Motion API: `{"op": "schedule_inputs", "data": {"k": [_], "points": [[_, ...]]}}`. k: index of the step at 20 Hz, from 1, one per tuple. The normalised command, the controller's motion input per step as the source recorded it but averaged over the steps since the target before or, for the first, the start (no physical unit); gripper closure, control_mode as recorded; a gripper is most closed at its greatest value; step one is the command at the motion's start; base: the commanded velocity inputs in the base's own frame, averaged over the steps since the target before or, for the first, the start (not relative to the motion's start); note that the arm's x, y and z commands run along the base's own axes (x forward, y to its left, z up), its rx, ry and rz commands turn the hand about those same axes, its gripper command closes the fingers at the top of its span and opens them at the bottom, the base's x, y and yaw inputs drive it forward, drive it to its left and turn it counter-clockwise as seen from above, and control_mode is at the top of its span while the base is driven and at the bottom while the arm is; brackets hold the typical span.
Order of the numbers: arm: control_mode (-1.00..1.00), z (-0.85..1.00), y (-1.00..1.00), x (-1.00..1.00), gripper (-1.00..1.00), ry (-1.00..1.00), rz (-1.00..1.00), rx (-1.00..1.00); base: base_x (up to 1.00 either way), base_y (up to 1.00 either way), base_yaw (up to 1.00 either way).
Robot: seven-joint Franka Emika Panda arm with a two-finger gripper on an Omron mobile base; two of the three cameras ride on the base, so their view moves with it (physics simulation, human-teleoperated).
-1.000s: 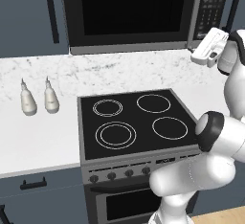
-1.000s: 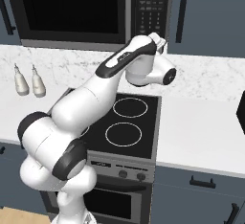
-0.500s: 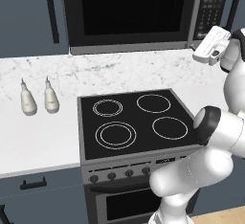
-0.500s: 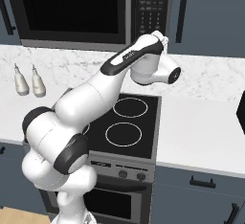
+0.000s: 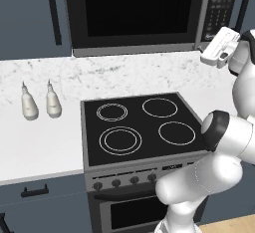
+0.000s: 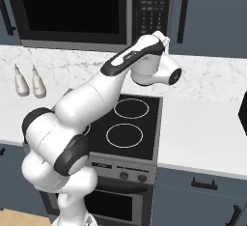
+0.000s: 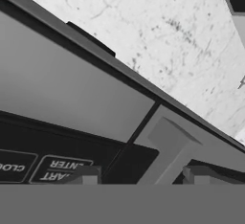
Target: Open the microwave, place the bowl with waffle inside the microwave, then close the microwave door and turn it on.
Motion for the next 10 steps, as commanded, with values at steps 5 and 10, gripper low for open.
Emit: {"op": "schedule_inputs", "data": {"k": [5,10], "points": [[-1.0,0.01,0.03,0.06,-1.0,-0.01,0.0,0.0,0.0,0.0,0.0],[-1.0,0.16,0.0,-0.15,-1.0,-0.03,0.0,0.0,0.0,0.0,0.0]]}}
